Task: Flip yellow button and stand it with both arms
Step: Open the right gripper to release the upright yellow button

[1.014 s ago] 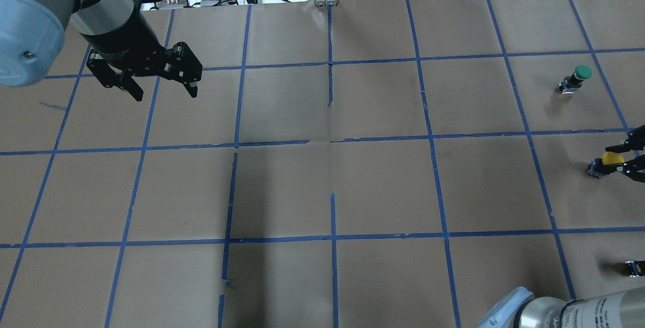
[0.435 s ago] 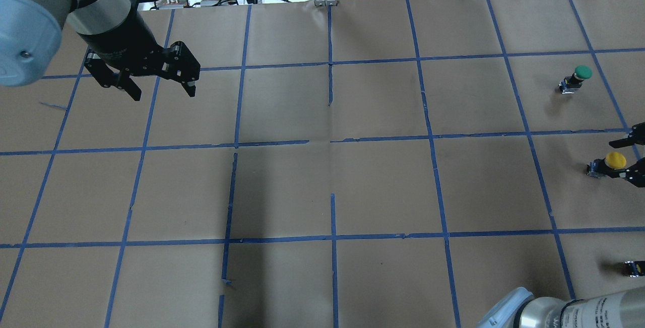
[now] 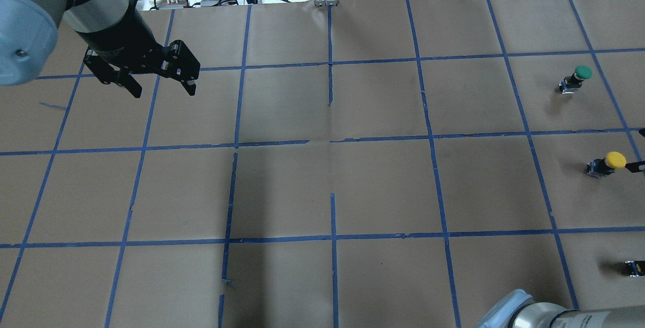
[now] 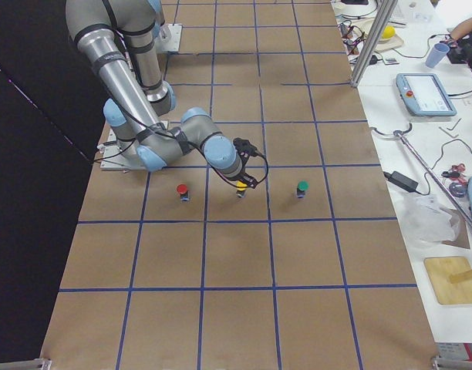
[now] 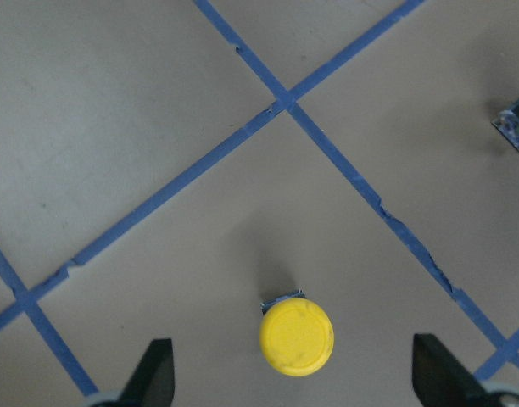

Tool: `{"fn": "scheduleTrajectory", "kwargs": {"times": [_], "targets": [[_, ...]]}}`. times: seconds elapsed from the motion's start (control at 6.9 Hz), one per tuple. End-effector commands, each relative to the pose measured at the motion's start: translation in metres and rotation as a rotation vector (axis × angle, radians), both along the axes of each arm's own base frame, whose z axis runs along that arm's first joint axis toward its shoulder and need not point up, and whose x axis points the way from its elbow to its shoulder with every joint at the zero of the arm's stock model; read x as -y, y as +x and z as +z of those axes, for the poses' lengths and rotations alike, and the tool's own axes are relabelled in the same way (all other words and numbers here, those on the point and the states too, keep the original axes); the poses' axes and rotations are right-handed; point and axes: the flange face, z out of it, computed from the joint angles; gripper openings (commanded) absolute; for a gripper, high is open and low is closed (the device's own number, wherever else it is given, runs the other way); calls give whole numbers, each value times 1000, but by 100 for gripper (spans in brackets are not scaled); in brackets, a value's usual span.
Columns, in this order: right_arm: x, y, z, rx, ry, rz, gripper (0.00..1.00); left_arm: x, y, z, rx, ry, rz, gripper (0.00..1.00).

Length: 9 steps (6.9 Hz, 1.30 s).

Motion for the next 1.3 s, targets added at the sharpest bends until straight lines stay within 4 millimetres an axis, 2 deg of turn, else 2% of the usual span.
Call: {"fn": "scheduleTrajectory", "kwargs": {"times": [0.0, 0.14, 0.58, 0.87, 1.01, 1.16], "targets": [[-6, 57, 57, -56, 99, -295, 100, -1, -2, 17, 3, -25, -68, 100], [-1, 80, 69, -49, 132, -419, 100, -1, -1, 24, 12, -38, -67, 100], [23, 113, 108, 21, 224, -880, 100, -5, -2, 30, 17, -49, -70, 100], [41, 160, 131, 51, 330, -1088, 100, -4, -2, 28, 17, -44, -70, 100], [50, 189, 141, 49, 354, -1159, 100, -2, -2, 26, 15, -41, -70, 100], [56, 226, 155, 46, 391, -1202, 100, -3, -2, 26, 15, -43, -70, 100]]}}
